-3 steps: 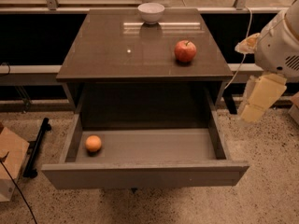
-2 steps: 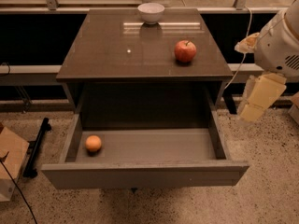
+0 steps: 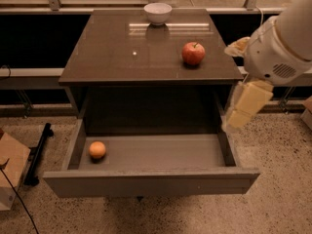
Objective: Pick orange from top drawer and place on counter
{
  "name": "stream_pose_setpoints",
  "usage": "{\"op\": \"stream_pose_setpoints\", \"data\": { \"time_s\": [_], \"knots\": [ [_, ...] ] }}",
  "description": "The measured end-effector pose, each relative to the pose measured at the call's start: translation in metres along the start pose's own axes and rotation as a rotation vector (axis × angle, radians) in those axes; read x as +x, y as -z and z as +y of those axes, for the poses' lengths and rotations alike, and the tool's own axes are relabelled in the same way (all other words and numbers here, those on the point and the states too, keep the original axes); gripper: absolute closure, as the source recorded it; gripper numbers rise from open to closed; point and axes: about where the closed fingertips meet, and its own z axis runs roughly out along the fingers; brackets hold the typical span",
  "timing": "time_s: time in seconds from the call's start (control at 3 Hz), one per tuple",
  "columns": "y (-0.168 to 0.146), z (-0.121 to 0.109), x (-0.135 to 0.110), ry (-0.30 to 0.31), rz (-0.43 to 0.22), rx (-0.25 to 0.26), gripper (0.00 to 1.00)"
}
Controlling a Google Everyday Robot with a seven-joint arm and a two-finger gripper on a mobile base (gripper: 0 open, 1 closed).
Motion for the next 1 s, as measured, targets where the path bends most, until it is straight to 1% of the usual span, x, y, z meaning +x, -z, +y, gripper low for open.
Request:
{"op": "stream_pose_setpoints", "data": {
  "time_s": [0.33, 0.67, 1.0],
  "knots": [
    [-0.023, -0.003, -0.026, 0.03, -0.085, -0.014, 0.0],
    [-0.044, -0.008, -0.046, 0.04, -0.152, -0.031, 0.0],
    [-0.071, -0.011, -0.063, 0.04, -0.206, -0.06, 0.0]
  ]
}}
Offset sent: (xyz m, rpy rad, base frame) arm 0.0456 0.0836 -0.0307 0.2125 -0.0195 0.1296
